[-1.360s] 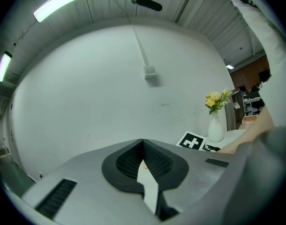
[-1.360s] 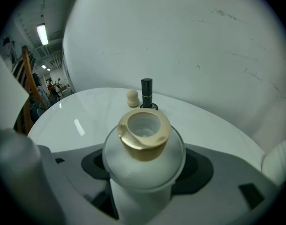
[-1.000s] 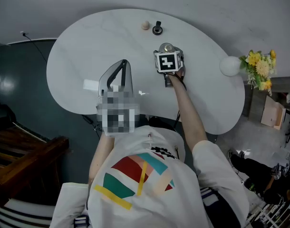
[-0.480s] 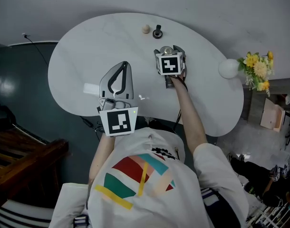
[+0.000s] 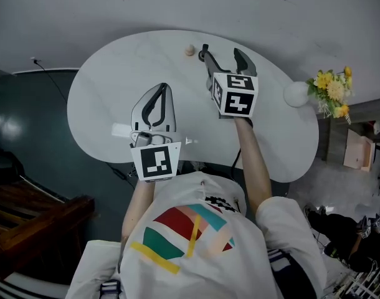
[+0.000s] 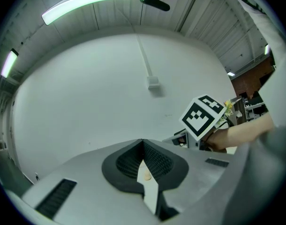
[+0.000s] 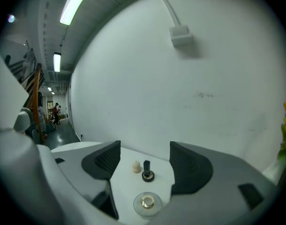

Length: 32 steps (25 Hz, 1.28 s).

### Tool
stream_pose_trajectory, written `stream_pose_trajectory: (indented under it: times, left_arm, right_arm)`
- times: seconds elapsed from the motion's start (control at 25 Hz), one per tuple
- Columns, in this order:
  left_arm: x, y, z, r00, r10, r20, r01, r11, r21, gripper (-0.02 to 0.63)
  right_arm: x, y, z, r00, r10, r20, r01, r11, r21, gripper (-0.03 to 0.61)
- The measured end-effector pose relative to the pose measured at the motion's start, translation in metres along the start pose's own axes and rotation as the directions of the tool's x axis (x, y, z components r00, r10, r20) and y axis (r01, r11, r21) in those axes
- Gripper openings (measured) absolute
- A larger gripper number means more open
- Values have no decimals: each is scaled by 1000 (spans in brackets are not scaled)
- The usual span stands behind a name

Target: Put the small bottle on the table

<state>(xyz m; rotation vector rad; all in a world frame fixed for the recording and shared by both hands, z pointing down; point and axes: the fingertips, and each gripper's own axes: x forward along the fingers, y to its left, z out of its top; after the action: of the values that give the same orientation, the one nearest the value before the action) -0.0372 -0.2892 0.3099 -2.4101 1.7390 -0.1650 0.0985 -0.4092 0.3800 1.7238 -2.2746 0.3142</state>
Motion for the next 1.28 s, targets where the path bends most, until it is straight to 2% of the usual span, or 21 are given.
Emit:
stream_pose_trajectory:
  times: [0.2, 0.36, 0.56, 0.64, 0.76, 0.96, 1.12, 1.28]
  left_arm:
    - [2, 9, 20, 999, 10, 47, -9, 1000, -19, 15]
    - [2, 13, 37, 996, 12, 88, -9, 999, -35, 15]
    - [-2, 16, 54, 992, 12, 126, -5, 998, -56, 15]
    - [-3, 17, 59, 991, 10, 137, -1, 998, -61, 15]
    - [-5, 17, 67, 988, 4, 154, 6, 998, -64, 15]
    - [-8, 14, 74, 985, -18, 173, 27, 998, -54, 15]
    - [-7, 7, 74, 983, -42, 180, 50, 998, -40, 15]
    - [-6, 1, 74, 982, -57, 182, 66, 997, -44, 15]
  right_arm:
    - [-46, 12, 58, 983, 9, 183, -4, 1000, -29, 325]
    - [-83, 19, 86, 956, -7, 295, 14, 1000, -21, 189]
    - [-121, 28, 102, 921, -46, 386, 58, 998, -20, 57]
    - [-133, 33, 104, 910, -58, 410, 84, 995, -47, 26]
    - [-146, 43, 98, 908, -52, 415, 89, 994, -70, 12]
    - [-156, 56, 78, 924, -45, 380, 70, 996, -52, 11]
    - [-156, 50, 61, 940, -67, 334, 75, 997, -11, 11]
    - [-159, 43, 55, 944, -91, 318, 98, 995, -8, 11]
